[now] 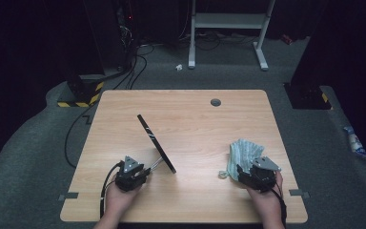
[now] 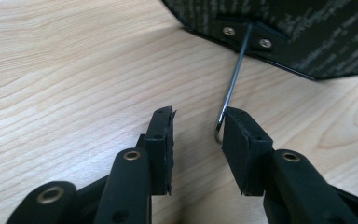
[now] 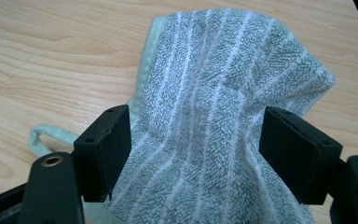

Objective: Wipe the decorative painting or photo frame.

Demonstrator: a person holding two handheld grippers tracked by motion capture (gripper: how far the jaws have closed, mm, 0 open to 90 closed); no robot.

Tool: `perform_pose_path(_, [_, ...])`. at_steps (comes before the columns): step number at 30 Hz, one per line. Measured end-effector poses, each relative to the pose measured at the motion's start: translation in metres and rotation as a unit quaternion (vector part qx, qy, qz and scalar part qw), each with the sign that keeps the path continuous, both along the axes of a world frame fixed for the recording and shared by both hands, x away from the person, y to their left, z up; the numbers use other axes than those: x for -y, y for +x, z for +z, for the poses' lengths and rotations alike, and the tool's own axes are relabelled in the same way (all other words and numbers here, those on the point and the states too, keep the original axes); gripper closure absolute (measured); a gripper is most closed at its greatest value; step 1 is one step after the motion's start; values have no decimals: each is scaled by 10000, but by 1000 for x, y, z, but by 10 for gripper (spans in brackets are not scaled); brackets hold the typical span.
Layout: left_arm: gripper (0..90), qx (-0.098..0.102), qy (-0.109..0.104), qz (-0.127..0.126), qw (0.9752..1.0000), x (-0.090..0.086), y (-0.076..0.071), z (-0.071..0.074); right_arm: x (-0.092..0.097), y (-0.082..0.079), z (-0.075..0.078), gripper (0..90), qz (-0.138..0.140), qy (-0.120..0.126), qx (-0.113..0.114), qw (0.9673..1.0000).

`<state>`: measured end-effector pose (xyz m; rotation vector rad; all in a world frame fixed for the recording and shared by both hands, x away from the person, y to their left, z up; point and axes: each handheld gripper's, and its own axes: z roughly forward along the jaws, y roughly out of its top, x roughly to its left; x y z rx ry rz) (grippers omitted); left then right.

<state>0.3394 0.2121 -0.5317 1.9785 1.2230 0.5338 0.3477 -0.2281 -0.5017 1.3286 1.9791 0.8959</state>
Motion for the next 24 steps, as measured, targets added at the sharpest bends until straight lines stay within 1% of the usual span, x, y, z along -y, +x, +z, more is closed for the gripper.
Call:
perform_pose_path(7, [640, -8, -71, 168, 9998, -7, 5, -1, 2, -3, -1, 250, -18, -17, -16, 10000])
perform_pose_path(11, [640, -22, -58, 224, 9997, -9, 9, 0, 2, -4, -2, 250, -19, -37, -26, 10000])
perform_pose_path(17, [642, -27, -98, 318, 9994, -12, 15, -1, 2, -7, -3, 251, -6, -77, -58, 10000])
perform_pose_path(22, [642, 22, -40, 392, 9992, -13, 22, -1, 3, -9, -4, 252, -15, -106, -76, 9999])
perform_pose_path(24, [645, 5, -75, 444, 9990, -15, 24, -1, 3, -10, -4, 252, -1, -127, -76, 9999])
